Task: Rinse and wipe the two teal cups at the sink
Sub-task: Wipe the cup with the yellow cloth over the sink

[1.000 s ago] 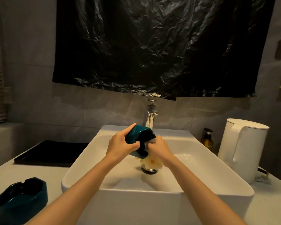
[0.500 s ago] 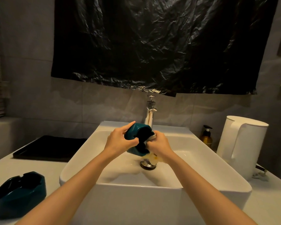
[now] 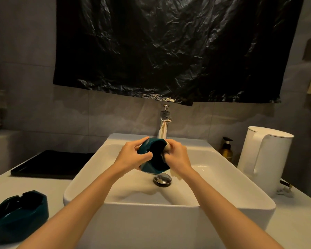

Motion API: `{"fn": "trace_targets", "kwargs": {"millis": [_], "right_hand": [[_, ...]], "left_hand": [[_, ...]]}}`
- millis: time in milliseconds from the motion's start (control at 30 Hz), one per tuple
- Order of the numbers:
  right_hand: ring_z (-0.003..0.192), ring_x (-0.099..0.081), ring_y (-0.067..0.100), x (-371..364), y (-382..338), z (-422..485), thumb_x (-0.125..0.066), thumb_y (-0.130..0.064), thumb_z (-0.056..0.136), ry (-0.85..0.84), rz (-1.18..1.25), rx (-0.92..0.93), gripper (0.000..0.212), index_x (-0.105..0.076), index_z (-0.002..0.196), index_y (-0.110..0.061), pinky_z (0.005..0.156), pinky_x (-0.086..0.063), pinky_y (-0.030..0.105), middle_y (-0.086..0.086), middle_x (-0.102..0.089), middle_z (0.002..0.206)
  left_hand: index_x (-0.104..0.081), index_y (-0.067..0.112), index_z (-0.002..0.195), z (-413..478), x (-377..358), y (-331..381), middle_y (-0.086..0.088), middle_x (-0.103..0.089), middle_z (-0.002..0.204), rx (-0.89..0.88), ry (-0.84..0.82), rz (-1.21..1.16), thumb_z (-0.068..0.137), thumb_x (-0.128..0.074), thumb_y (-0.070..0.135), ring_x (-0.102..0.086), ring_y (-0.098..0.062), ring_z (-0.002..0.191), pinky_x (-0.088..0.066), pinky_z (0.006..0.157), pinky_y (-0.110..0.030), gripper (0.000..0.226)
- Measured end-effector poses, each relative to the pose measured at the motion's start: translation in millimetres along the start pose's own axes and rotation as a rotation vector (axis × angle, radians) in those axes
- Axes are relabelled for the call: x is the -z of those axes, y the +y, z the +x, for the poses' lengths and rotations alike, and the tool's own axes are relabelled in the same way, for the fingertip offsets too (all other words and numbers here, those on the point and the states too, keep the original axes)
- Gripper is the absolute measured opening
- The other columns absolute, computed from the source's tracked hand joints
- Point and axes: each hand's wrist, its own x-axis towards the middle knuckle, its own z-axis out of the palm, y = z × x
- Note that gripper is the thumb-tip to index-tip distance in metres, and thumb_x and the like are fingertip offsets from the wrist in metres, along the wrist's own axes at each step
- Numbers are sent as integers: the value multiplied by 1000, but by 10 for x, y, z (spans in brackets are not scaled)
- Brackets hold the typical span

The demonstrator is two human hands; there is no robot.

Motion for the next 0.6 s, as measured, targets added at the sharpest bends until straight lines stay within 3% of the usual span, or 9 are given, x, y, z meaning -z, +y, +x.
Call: {"fn": "trace_targets", "kwargs": {"millis": [100,200,267,367,433,600], "right_hand": [[84,-62,27,43,23,17,-58,-10,87,68,-218,66,13,-68,96,-10,72,-54,36,10,-70,93],[84,-62,32,74,14,6,-51,-22,93,3,-452,122,20,-67,99,-11,74,-53,41,14,-69,94],[86,-60,26,68,7,-12,-47,-18,95,-81,-397,99,22,-65,107,-11,73,-51,33,12,-67,100],[97,-56,19,30,17,-25,-48,-2,92,-212,-91,0,33,-57,121,-14,77,-47,24,7,-62,108],[100,-57,19,22,31,-15,-50,1,90,-189,-48,-20,36,-58,120,-16,79,-51,26,5,-63,108],[93,-61,28,19,33,-2,-49,-13,94,1,-237,63,19,-64,106,-12,79,-52,38,9,-68,102]], "left_hand": [[-48,26,136,-9,-14,31,6,-61,103,21,-56,-19,84,-64,12,-59,-20,98,-57,57,-24,56],[-48,25,137,-7,6,33,5,-60,104,34,-78,-20,85,-63,13,-59,-20,98,-56,55,-22,55],[-49,25,136,-8,15,28,5,-60,104,40,-83,6,85,-64,14,-58,-19,99,-56,56,-21,54],[-51,25,134,-10,12,19,8,-59,101,45,-82,14,85,-64,15,-58,-18,98,-56,57,-21,51],[-51,26,134,-9,-2,16,6,-59,105,51,-84,6,86,-64,15,-58,-19,99,-56,59,-23,50],[-52,29,132,1,-58,56,0,-62,113,67,-34,-88,90,-60,24,-59,-20,104,-56,63,-21,43]]}}
